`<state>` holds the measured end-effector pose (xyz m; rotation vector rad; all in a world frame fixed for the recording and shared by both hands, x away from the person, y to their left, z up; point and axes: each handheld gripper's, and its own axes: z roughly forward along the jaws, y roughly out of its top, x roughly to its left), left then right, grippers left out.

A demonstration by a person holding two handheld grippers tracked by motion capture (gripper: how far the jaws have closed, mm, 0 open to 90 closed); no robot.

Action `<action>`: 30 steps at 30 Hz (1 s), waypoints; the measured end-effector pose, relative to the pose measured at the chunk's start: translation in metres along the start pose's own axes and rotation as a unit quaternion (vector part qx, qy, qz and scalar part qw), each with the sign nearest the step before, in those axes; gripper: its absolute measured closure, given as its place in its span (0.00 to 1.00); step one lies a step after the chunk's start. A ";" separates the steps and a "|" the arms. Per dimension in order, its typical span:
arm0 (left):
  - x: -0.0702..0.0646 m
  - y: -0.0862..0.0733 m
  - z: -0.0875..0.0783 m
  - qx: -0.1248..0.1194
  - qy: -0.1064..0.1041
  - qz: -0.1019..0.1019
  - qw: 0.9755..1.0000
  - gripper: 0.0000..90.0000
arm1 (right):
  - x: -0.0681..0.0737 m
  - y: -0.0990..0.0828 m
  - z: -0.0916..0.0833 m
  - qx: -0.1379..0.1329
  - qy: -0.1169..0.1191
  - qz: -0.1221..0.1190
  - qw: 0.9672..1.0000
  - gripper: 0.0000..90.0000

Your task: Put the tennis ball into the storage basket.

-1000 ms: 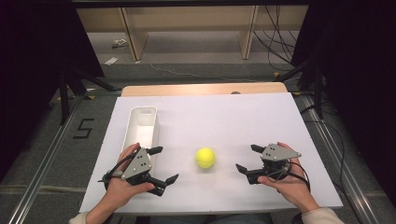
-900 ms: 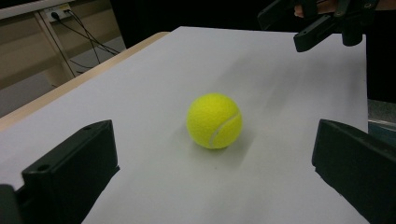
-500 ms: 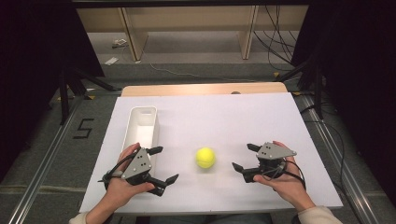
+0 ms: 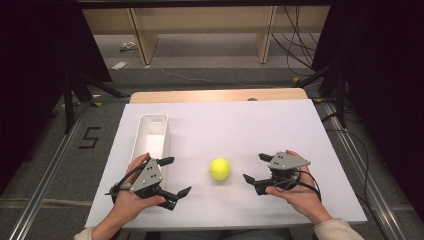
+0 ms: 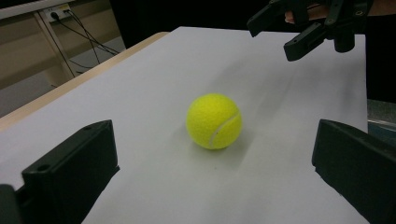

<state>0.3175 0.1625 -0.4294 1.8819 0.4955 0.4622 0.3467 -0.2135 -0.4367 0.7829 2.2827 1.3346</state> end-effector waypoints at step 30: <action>0.000 0.000 0.000 -0.001 0.000 -0.001 1.000 0.00 | 0.008 0.008 0.027 0.010 0.017 -0.007 1.000 0.17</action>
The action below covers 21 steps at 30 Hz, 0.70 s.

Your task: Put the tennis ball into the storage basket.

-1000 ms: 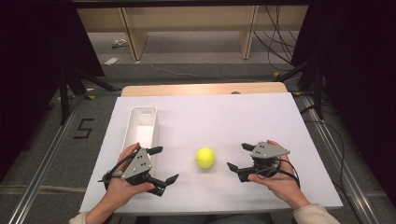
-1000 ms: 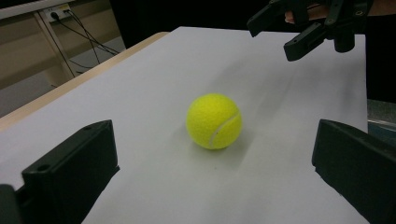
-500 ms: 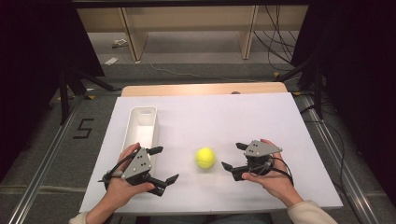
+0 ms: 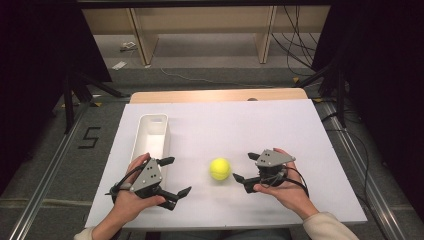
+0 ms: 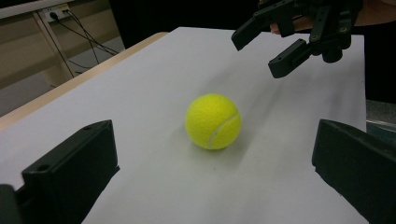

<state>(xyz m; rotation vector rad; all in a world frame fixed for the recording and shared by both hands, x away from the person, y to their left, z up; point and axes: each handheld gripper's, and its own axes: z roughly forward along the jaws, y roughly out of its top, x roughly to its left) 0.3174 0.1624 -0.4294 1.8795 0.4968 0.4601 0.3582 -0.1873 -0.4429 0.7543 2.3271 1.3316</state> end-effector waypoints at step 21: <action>0.000 0.001 0.000 -0.001 -0.001 0.001 1.000 0.00 | 0.004 0.003 0.016 0.011 0.008 -0.004 1.000 0.17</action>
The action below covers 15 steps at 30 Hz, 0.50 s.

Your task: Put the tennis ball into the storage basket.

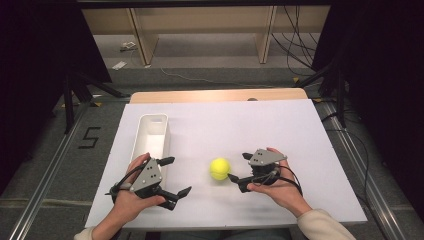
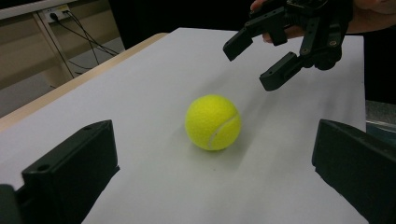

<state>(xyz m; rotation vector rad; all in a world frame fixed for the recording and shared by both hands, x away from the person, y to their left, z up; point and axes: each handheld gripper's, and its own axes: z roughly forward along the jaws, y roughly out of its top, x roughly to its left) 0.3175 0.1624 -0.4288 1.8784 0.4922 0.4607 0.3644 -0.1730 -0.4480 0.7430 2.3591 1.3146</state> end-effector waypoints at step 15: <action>0.000 0.000 0.000 -0.001 0.001 0.000 1.000 0.00 | 0.002 0.002 0.012 0.009 0.003 -0.002 1.000 0.17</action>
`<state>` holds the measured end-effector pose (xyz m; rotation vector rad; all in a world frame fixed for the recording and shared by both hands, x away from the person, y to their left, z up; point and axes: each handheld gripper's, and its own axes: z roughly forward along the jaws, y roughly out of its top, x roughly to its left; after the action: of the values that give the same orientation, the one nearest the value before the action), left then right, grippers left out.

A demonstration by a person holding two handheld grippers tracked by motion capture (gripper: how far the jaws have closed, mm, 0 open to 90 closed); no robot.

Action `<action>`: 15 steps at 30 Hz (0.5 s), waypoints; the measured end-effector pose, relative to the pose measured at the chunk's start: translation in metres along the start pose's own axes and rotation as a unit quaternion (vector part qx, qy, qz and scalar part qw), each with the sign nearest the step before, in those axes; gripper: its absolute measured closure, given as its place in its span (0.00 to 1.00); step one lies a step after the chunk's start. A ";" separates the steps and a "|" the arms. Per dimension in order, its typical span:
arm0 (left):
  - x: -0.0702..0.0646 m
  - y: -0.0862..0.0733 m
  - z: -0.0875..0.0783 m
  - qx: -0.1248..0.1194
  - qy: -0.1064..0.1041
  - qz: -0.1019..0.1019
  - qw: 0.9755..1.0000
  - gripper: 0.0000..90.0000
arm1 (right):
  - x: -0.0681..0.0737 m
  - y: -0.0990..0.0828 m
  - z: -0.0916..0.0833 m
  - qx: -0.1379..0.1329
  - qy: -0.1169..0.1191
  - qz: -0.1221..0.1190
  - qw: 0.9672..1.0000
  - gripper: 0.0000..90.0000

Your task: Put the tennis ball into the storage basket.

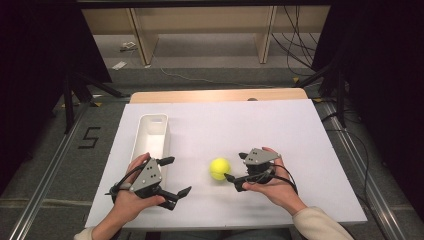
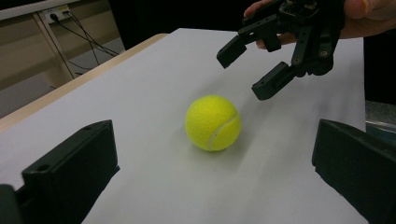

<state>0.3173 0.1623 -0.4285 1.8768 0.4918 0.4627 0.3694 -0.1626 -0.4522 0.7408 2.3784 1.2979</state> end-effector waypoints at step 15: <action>0.000 0.000 0.000 -0.001 -0.001 0.000 1.000 0.00 | 0.005 0.002 0.018 0.013 0.008 -0.008 1.000 0.16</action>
<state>0.3172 0.1621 -0.4283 1.8758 0.4912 0.4613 0.3749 -0.1466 -0.4596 0.7206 2.4119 1.2737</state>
